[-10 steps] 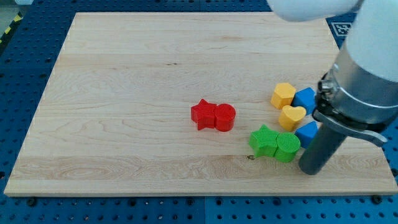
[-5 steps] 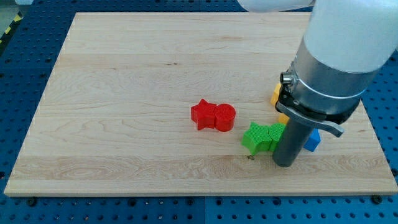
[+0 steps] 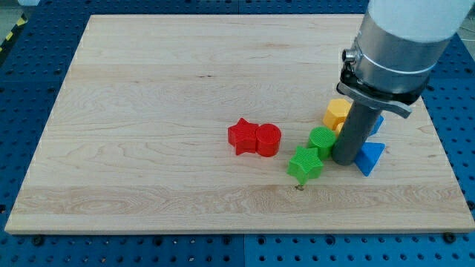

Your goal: Push the green circle to the top of the green star

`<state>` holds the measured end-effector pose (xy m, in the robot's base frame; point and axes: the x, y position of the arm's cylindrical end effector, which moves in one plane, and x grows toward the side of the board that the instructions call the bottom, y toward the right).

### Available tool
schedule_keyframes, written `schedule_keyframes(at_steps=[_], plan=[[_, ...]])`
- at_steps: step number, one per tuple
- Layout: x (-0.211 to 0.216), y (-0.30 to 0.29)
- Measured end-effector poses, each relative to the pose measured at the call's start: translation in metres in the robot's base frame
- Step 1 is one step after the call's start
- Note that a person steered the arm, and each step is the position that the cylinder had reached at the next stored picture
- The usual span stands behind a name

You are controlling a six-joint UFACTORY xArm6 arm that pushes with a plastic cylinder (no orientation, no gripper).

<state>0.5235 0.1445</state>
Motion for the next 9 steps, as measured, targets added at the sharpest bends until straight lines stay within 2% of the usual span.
schedule_keyframes(at_steps=[2, 4, 6, 9], plan=[[-0.012, 0.005], [-0.049, 0.001], [-0.031, 0.000], [-0.031, -0.018]])
